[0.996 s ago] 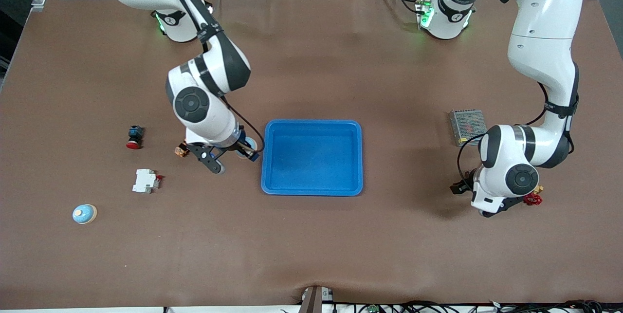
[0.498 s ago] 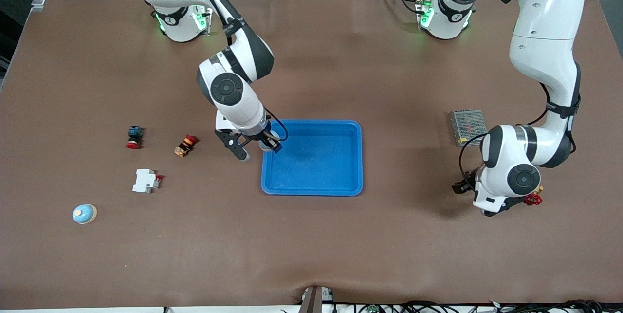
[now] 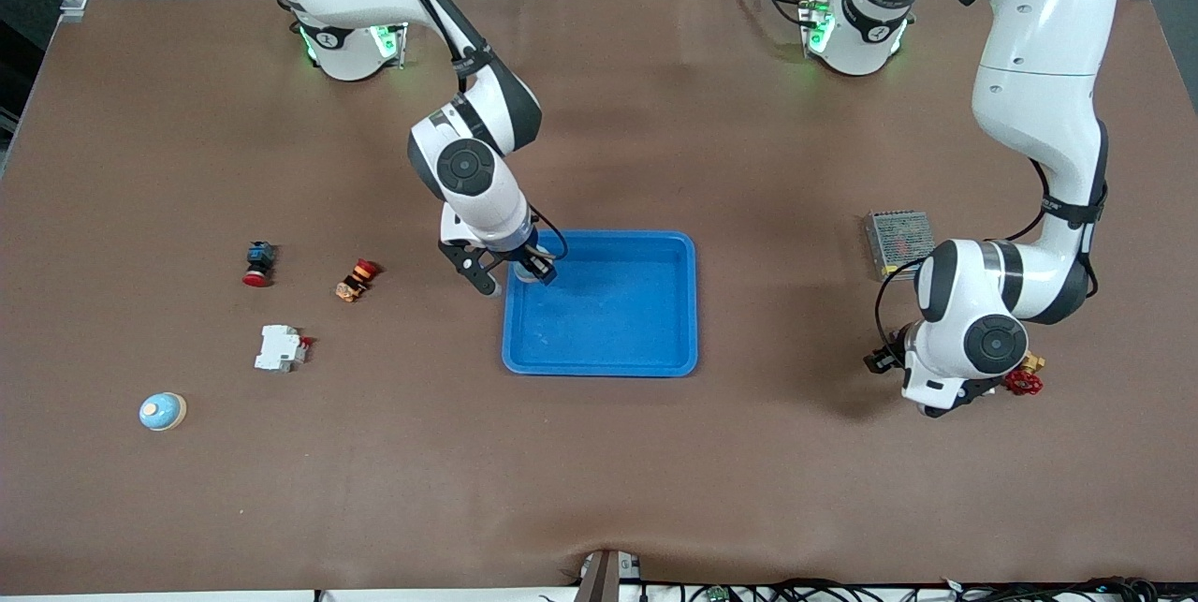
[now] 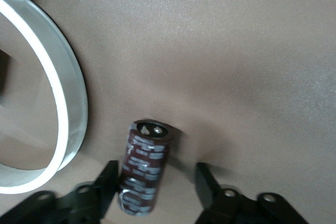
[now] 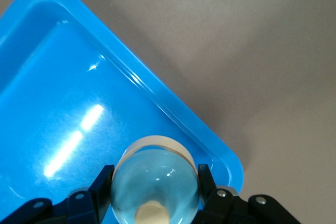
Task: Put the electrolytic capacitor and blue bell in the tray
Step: 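Carry the blue bell over the tray with the right gripper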
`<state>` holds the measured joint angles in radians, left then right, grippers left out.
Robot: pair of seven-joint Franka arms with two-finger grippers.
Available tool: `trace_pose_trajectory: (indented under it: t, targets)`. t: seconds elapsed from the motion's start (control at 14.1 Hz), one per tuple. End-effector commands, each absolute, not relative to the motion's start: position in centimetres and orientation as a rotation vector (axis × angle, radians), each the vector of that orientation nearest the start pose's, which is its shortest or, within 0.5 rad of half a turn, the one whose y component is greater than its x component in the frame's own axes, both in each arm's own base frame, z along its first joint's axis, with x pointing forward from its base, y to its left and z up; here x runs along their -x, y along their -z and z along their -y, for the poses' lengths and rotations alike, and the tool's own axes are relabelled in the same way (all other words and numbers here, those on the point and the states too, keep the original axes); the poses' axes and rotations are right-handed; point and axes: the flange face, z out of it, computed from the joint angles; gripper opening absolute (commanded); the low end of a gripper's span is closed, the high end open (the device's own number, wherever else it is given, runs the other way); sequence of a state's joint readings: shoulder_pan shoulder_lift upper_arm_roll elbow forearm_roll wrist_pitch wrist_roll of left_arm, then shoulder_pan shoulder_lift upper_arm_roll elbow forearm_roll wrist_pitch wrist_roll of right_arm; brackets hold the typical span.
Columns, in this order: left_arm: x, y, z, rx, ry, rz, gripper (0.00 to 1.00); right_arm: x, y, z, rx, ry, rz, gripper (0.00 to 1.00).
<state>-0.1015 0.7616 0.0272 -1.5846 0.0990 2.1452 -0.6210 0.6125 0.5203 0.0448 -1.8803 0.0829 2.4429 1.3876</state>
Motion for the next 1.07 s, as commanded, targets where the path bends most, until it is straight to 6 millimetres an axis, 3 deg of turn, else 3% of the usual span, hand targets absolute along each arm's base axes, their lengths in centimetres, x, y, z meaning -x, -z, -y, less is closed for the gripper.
trace_pose_trajectory:
  t: [0.0,0.28,0.57,0.71,1.0]
  targets:
    - [-67.3,-17.0,4.4,2.865,-0.219,0.710,0.42,-50.3,-22.4,-39.5,2.822,-0.076,-1.210,0.00]
    - [-67.4,-17.4,4.7,2.868,-0.208,0.709,0.09,-50.3,-20.0,-41.0,2.829,-0.087,-1.228,0.00]
    - [-69.4,-21.4,6.9,2.871,-0.153,0.765,0.07,-50.7,-19.3,-41.6,2.824,-0.084,-1.235,0.00]
    - [-70.6,-24.3,7.8,2.884,-0.136,0.786,0.06,-50.9,-19.2,-41.7,2.824,-0.082,-1.233,0.00]
    - [-71.1,-28.5,11.2,2.869,-0.088,1.003,0.04,-51.0,-18.6,-41.8,2.825,-0.083,-1.235,0.00]
